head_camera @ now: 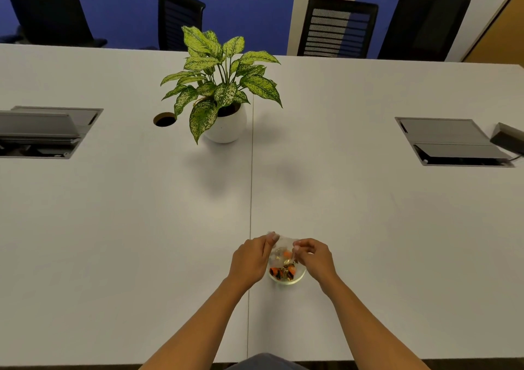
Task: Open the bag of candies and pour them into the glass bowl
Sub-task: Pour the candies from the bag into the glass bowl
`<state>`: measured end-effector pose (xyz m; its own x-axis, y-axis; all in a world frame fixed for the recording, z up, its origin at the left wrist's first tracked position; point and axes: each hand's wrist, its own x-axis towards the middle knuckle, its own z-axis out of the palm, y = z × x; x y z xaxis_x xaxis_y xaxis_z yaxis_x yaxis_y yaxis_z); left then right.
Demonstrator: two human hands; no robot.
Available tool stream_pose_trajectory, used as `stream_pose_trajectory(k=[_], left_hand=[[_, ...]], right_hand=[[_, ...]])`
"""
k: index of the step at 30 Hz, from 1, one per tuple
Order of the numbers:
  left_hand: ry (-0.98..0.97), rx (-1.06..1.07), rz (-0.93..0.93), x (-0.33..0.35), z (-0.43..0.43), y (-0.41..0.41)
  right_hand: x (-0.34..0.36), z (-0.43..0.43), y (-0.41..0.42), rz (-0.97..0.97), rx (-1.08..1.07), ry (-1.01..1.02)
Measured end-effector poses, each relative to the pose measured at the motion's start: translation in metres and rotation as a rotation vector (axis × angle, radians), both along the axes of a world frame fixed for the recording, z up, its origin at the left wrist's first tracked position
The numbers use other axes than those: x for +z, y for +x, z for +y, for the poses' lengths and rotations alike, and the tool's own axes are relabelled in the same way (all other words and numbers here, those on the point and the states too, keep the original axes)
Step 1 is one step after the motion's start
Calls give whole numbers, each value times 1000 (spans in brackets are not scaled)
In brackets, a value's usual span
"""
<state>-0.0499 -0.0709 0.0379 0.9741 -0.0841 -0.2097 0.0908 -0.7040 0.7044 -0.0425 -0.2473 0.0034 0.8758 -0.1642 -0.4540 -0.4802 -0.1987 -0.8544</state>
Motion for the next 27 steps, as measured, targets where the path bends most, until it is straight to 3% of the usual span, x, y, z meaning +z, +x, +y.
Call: stream_pose_trajectory(k=[8,20,22,27], left_hand=[[-85,25,37,-3,2,1],[-675,407,214,-4,28,-3],[-647,437,217,-7,39,-8],[-343,409,194,-20,73,-19]], right_hand=[[-1,-1,0,6,-37,63],[0,9,-1,134,290,126],[2,12,2,106,274,105],[10,23,13,-32,216,-44]])
